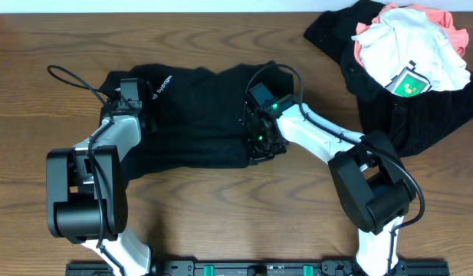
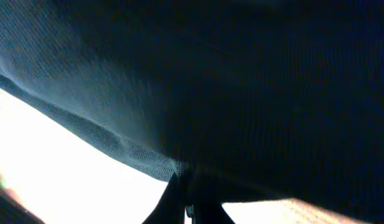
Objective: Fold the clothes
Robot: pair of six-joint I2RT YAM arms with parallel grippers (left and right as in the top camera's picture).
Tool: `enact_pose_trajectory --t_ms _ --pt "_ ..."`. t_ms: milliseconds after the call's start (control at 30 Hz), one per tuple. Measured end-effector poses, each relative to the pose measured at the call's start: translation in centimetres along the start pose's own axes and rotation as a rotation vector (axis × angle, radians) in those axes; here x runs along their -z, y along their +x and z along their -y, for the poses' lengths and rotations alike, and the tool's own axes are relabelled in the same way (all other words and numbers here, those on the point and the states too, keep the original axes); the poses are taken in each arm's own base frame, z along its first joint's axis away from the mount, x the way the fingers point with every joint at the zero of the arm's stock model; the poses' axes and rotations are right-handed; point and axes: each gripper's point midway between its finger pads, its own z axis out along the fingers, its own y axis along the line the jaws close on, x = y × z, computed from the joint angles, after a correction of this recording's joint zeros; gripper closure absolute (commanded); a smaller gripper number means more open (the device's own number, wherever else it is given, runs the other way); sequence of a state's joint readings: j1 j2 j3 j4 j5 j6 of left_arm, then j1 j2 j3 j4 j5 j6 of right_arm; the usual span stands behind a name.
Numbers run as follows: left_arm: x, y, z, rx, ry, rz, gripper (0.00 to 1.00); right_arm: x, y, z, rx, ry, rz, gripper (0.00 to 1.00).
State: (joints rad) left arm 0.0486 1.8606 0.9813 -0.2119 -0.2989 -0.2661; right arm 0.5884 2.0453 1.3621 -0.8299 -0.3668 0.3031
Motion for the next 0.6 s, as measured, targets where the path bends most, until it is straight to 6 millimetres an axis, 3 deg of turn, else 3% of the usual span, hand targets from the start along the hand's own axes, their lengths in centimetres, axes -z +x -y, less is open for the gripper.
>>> enact_pose_trajectory --t_ms 600 --pt "0.0 0.0 0.0 -0.001 0.0 -0.001 0.94 4.3 5.3 2.7 -0.075 0.192 -0.251 0.99"
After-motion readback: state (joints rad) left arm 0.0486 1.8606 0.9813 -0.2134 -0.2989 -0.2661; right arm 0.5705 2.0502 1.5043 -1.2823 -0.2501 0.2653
